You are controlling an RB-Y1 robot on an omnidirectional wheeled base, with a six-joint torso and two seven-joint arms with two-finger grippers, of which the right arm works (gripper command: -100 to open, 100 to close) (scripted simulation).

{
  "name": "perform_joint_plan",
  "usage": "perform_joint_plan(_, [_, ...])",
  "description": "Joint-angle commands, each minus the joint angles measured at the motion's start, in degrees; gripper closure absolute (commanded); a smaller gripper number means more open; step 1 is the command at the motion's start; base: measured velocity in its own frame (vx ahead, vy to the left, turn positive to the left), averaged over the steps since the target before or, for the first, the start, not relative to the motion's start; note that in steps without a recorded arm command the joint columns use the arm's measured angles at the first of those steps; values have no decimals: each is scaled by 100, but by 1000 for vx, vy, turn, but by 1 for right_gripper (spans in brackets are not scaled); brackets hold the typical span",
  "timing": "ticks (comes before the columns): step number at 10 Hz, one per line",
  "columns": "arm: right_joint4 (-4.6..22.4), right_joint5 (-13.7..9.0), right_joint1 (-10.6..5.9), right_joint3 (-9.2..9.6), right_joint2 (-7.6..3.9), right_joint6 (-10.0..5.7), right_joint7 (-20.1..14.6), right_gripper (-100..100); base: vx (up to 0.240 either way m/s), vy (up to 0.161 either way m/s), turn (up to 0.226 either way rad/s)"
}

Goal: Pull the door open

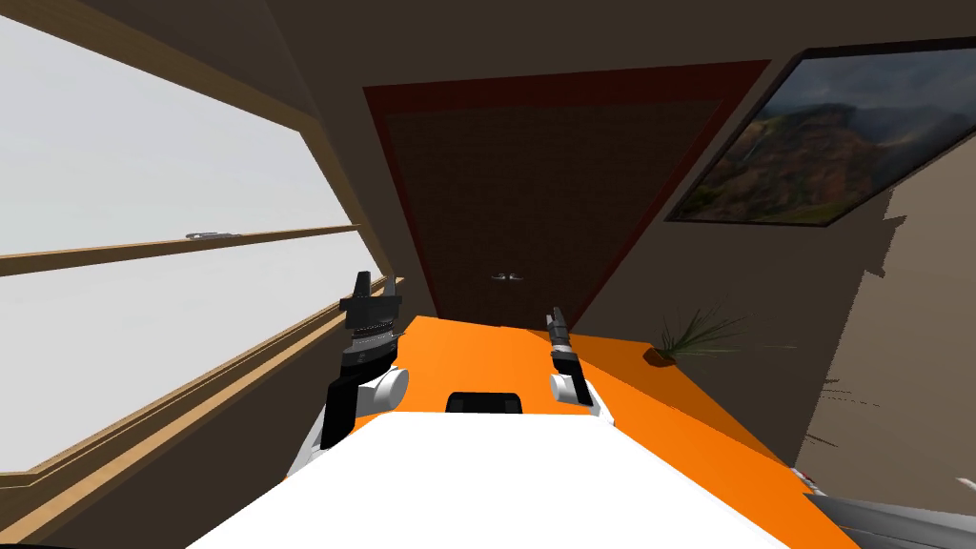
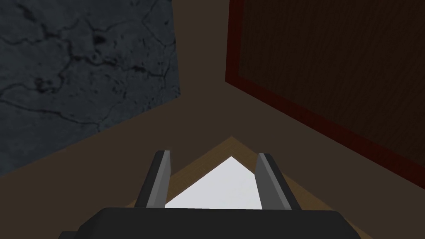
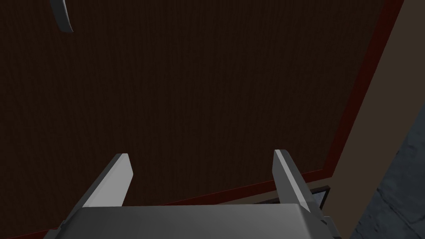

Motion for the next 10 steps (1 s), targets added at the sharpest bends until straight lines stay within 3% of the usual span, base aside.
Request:
perform_joint_plan(1, [286,-47,-104,-14,-30,-74,-24,-100,119,19,51])
perform_joint_plan(10, [1747,-300,-627,-93,-184,-351,-150,-100,103,11,48])
